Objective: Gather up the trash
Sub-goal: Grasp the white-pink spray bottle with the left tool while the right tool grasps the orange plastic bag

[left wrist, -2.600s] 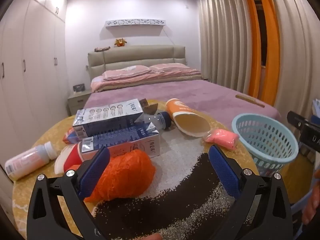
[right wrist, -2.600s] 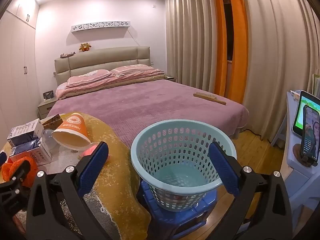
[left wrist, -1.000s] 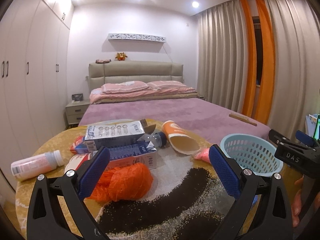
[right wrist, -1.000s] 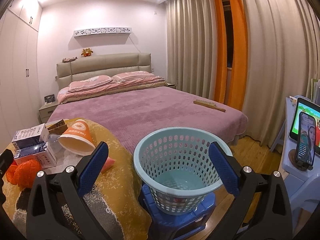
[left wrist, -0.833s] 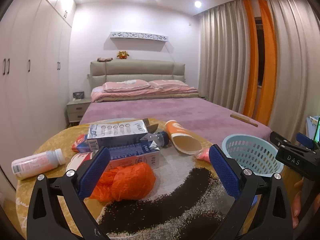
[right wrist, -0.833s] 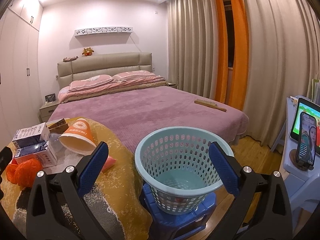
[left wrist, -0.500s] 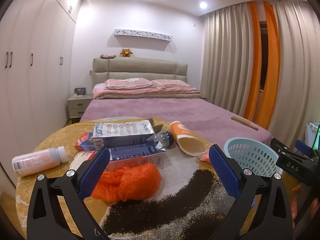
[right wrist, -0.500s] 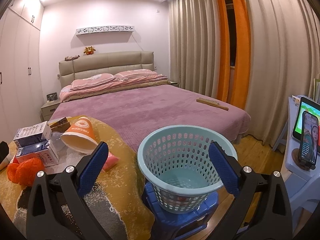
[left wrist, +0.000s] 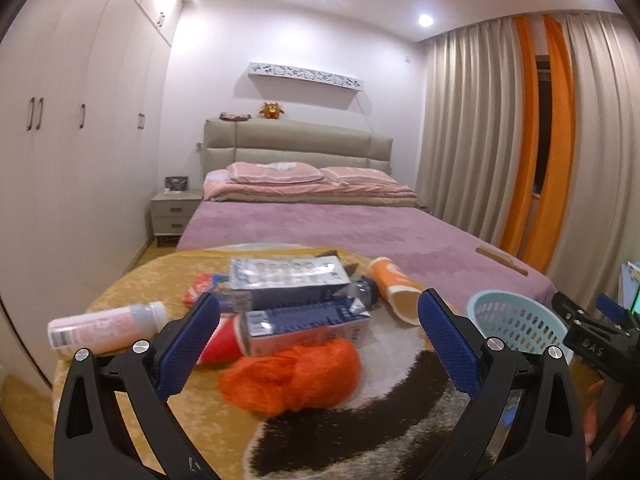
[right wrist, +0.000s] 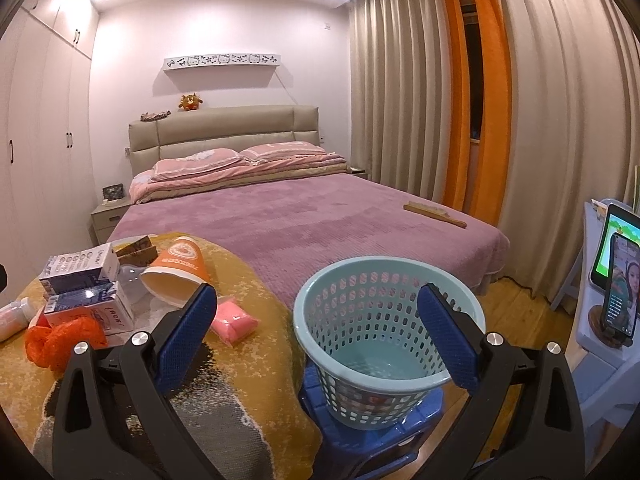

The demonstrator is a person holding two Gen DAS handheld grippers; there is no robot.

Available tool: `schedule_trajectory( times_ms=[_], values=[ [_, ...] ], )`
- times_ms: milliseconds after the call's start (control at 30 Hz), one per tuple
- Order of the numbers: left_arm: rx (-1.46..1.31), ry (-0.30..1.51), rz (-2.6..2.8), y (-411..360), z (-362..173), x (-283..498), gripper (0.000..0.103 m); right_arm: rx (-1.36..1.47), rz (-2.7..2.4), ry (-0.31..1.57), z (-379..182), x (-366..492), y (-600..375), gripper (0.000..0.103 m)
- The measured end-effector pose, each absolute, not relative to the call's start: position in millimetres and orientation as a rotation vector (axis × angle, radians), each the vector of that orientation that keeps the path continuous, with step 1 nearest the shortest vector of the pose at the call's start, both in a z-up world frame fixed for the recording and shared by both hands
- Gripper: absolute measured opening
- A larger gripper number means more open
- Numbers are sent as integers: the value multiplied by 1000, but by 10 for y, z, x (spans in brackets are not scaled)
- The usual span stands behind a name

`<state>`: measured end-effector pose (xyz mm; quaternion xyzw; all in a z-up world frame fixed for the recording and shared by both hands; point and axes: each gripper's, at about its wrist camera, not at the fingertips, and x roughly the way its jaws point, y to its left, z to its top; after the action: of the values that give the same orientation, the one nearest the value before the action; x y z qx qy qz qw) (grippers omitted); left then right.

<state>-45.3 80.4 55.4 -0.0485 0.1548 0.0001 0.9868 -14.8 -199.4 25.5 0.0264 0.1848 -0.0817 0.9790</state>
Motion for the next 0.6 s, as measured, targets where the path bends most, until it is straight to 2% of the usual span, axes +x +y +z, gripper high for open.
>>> schedule_trajectory(
  times_ms=[233, 600],
  values=[
    [-60, 311, 170, 1421, 722, -528, 96, 75, -40, 407, 330, -155, -1647, 95],
    [-12, 551, 313, 2836, 507, -69, 96, 29, 253, 516, 221, 41, -576, 90]
  ],
)
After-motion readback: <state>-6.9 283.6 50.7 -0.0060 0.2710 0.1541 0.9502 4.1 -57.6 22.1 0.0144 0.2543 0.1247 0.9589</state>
